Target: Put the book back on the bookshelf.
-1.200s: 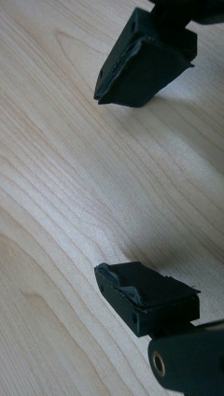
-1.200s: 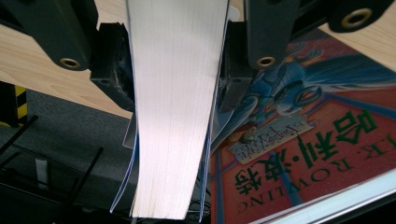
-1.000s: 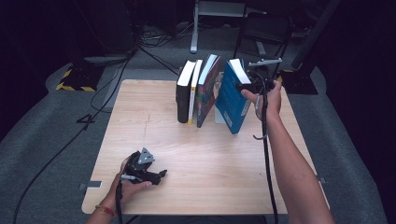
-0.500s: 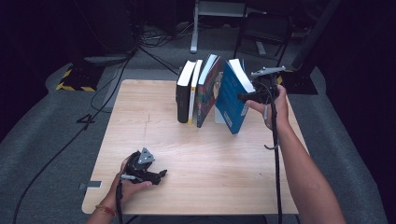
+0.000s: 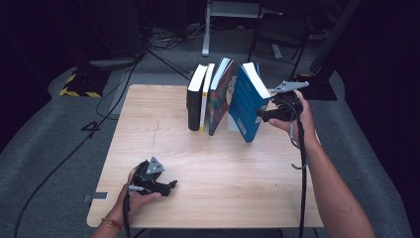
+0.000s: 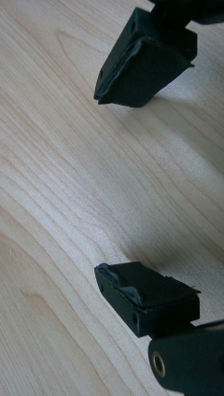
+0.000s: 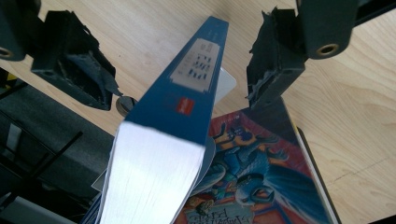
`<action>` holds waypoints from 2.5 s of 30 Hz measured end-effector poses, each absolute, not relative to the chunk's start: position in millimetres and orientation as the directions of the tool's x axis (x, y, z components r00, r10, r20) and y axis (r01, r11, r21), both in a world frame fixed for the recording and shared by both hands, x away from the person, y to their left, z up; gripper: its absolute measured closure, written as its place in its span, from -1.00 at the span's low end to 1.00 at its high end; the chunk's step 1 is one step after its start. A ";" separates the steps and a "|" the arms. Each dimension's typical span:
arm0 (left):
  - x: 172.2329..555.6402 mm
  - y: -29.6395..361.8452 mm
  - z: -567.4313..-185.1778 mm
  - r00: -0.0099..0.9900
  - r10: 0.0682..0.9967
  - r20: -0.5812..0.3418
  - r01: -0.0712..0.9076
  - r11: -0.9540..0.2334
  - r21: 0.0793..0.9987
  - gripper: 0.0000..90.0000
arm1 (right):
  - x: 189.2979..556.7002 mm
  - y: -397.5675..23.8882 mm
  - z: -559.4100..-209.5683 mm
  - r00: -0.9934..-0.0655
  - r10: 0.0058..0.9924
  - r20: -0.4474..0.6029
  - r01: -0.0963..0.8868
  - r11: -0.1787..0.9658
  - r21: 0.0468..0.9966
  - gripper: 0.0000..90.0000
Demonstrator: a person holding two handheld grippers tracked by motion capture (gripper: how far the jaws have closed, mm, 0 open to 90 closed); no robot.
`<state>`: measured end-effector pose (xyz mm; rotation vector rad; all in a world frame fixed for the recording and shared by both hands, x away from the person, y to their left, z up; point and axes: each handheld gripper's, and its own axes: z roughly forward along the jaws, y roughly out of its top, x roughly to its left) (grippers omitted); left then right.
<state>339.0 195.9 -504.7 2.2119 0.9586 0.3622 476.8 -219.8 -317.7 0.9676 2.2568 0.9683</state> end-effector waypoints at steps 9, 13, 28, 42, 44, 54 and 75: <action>339.0 195.9 -504.7 0.689 0.725 -0.017 0.533 -0.490 0.690 -0.68 | 463.7 -227.2 -327.6 -0.660 0.732 -0.169 0.380 0.520 0.765 -0.49; 339.0 195.9 -504.7 0.689 0.725 -0.017 0.533 -0.490 0.690 -0.68 | 457.8 -229.6 -331.8 -0.665 0.722 -0.190 0.372 0.541 0.754 -0.49; 339.0 195.9 -504.7 0.689 0.725 -0.017 0.533 -0.490 0.690 -0.68 | 432.3 -240.9 -351.3 -0.685 0.679 -0.262 0.337 0.615 0.713 -0.46; 339.0 195.9 -504.7 0.689 0.725 -0.017 0.532 -0.490 0.690 -0.68 | 419.5 -257.0 -374.0 -0.685 0.672 -0.282 0.351 0.643 0.680 -0.45; 339.0 195.9 -504.7 0.688 0.725 -0.017 0.533 -0.490 0.690 -0.68 | 417.4 -259.6 -378.2 -0.685 0.673 -0.279 0.357 0.644 0.676 -0.45; 338.9 195.7 -504.7 0.687 0.727 -0.016 0.533 -0.489 0.690 -0.68 | 403.4 -277.1 -401.5 -0.687 0.672 -0.277 0.367 0.650 0.665 -0.45; 338.8 195.5 -504.7 0.685 0.728 -0.016 0.535 -0.487 0.690 -0.68 | 366.7 -315.1 -443.5 -0.708 0.654 -0.265 0.358 0.657 0.664 -0.47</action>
